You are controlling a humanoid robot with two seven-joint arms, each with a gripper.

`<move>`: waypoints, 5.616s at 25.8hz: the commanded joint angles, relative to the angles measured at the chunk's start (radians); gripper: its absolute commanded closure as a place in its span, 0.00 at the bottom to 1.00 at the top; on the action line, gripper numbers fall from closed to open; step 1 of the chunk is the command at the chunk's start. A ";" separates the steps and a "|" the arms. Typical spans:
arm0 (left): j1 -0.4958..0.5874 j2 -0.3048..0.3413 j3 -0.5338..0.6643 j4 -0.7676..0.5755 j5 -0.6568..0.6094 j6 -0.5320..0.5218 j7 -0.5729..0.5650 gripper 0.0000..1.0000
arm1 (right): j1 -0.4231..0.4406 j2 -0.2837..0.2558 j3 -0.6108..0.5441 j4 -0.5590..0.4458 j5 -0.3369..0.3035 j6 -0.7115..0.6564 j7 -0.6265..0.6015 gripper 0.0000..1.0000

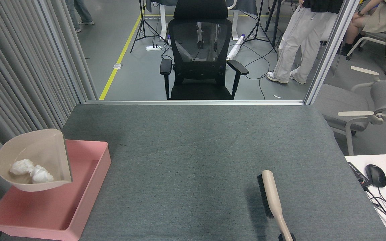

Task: Sweep and dump garbage into bin
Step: 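Tilt the dustpan with the left gripper to dump paper into bin, then lower the empty dustpan back onto the table with the left gripper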

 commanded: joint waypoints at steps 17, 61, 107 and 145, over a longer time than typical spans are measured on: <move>-0.020 0.016 -0.001 0.032 -0.252 -0.196 0.029 0.90 | 0.000 0.000 0.001 0.000 0.000 0.003 0.004 1.00; -0.085 0.048 0.022 -0.181 -0.407 -0.087 -0.041 0.91 | -0.009 0.001 -0.019 -0.006 -0.086 0.026 0.000 0.04; 0.174 -0.653 -0.291 -0.385 -0.450 -0.021 0.032 0.90 | -0.040 -0.123 -0.206 -0.071 -0.227 0.089 0.086 0.04; 0.493 -0.617 -0.335 -0.839 -0.758 0.123 0.029 0.02 | -0.040 -0.140 -0.198 -0.100 -0.241 0.075 0.122 0.04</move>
